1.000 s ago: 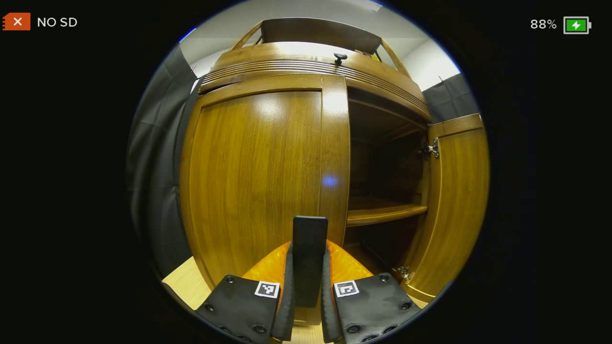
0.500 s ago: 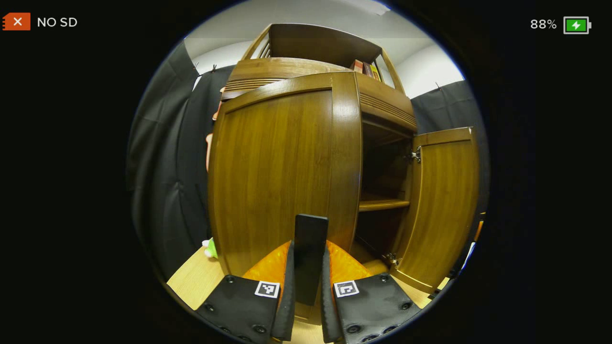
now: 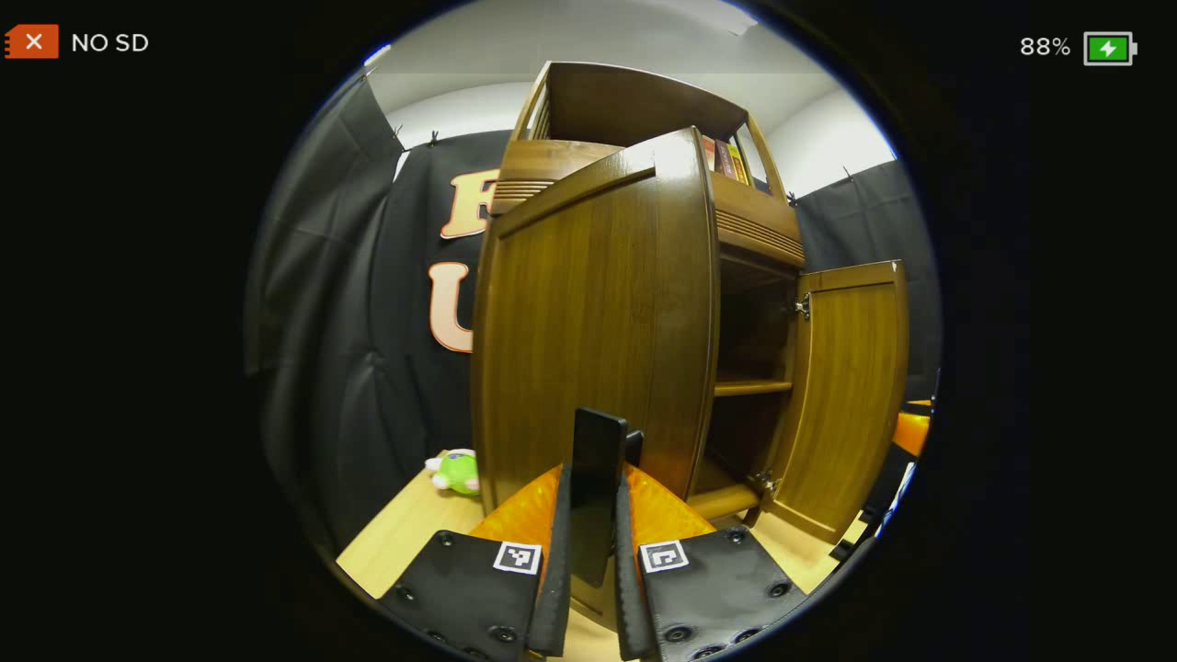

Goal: Open the right door of the double-door shoe cabinet with the right hand, and open the left door with the left hand.

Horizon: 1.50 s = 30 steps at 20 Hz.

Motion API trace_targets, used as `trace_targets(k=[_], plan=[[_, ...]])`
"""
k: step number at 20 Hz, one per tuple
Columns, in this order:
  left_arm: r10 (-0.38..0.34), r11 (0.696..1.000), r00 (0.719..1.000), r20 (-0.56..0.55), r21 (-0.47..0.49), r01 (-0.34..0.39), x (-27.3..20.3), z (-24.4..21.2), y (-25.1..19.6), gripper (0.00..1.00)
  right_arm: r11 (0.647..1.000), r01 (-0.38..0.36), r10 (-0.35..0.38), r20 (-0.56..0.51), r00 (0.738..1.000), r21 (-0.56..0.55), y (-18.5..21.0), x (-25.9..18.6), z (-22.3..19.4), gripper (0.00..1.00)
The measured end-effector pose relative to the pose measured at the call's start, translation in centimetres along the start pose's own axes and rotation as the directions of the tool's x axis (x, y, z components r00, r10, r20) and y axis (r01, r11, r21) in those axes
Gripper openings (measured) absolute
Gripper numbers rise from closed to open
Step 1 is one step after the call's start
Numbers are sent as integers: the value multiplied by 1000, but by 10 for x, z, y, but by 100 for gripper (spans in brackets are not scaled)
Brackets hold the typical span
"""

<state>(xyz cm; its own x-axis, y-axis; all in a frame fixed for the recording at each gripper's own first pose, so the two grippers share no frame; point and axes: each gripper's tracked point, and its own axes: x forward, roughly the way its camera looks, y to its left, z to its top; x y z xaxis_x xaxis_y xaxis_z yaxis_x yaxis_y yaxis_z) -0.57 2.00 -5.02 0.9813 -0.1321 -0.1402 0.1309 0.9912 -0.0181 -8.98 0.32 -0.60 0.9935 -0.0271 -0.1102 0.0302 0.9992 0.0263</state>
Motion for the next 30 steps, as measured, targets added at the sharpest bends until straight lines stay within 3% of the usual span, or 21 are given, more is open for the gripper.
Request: trace_targets(k=[1,2,12,13,14,16,19,21,24,26,27,30], plan=[[3,1000,1000,1,-8,-3,-6,1,7,23,1000,4,-4,4,1000,1,-1,2,0,85],[3,1000,1000,0,-14,-3,-9,1,14,22,1000,7,-7,5,1000,7,0,3,-1,91],[-13,1000,1000,15,-5,13,-36,9,77,17,1000,-7,7,13,1000,-20,16,28,-1,91],[-19,1000,1000,20,-11,19,-37,11,84,17,1000,-12,12,19,1000,-19,18,30,1,85],[-44,999,999,27,-8,44,-39,13,92,17,1000,-15,15,24,1000,-20,20,32,2,91],[-51,999,998,38,-3,51,-39,15,109,15,1000,-17,18,23,1000,-25,22,37,-1,91],[-42,998,998,45,52,40,-40,19,141,16,1000,-20,20,15,1000,-17,27,43,-5,91],[-41,997,997,61,72,37,-40,22,166,9,1000,-24,24,20,1000,-13,31,44,-5,91],[-123,992,990,65,-9,124,-40,19,164,8,1000,-17,18,14,1000,-26,31,46,-7,91],[-136,990,988,71,-22,138,-40,18,170,9,999,-18,18,11,1000,-27,33,46,-7,91],[-141,989,987,76,-22,143,-41,18,172,14,999,-20,20,8,1000,-28,34,46,-8,91],[-144,989,987,66,-12,145,-51,16,171,14,999,-34,34,4,999,-32,39,52,-9,91]])
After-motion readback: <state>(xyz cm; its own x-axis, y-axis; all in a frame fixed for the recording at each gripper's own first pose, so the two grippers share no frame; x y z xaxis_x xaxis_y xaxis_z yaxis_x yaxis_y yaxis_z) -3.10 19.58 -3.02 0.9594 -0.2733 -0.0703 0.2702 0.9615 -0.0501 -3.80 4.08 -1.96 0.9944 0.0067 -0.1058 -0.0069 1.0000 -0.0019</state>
